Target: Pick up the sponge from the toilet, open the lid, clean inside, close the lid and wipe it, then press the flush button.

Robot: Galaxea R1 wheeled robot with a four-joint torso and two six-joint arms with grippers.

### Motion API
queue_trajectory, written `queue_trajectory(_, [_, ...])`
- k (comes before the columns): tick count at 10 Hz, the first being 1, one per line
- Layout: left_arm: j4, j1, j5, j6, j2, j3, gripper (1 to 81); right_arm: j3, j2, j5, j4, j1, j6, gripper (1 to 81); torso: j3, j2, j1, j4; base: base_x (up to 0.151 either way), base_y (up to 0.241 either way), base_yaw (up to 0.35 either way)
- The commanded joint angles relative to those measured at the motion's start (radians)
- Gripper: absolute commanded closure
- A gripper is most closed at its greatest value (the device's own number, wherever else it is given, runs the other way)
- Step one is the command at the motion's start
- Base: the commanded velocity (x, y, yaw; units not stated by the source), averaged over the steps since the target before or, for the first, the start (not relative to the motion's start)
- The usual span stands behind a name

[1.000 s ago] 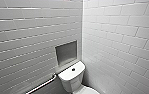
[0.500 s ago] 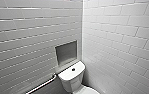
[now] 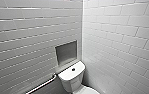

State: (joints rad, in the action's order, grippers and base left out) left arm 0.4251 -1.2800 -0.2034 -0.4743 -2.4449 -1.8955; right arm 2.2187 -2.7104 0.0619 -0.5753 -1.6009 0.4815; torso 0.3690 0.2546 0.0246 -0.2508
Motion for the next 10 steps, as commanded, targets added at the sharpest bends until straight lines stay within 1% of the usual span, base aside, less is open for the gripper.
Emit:
queue_trajectory(1, [0.027,0.201,-0.082,-0.001,0.165,0.253,1.0,-0.142,0.091,-0.071,-0.001,0.023,0.003,81.1,0.0,0.0,0.0,0.0,0.0,0.0,0.0])
queue_trajectory(3, [0.023,0.247,-0.071,-0.009,0.161,0.242,1.0,-0.208,0.128,-0.06,-0.001,0.02,0.003,81.1,0.0,0.0,0.0,0.0,0.0,0.0,0.0])
queue_trajectory(4, [0.026,0.291,-0.076,-0.004,0.164,0.249,1.0,-0.238,0.14,-0.042,0.0,0.017,0.003,81.1,0.0,0.0,0.0,0.0,0.0,0.0,0.0])
queue_trajectory(5, [0.027,0.342,-0.09,-0.003,0.168,0.271,1.0,-0.264,0.15,-0.04,0.002,0.018,0.005,81.1,0.0,0.0,0.0,0.0,0.0,0.0,0.0])
queue_trajectory(8, [0.032,0.487,-0.09,0.002,0.187,0.371,1.0,-0.344,0.199,-0.039,0.005,0.023,0.006,81.1,0.0,0.0,0.0,0.0,0.0,0.0,0.0])
queue_trajectory(9, [0.064,0.549,-0.118,0.012,0.188,0.374,1.0,-0.37,0.217,-0.039,0.003,0.023,0.006,81.1,0.0,0.0,0.0,0.0,0.0,0.0,0.0])
queue_trajectory(10, [0.112,0.621,-0.177,0.014,0.185,0.36,1.0,-0.393,0.234,-0.022,0.003,0.021,0.006,81.1,0.0,0.0,0.0,0.0,0.0,0.0,0.0])
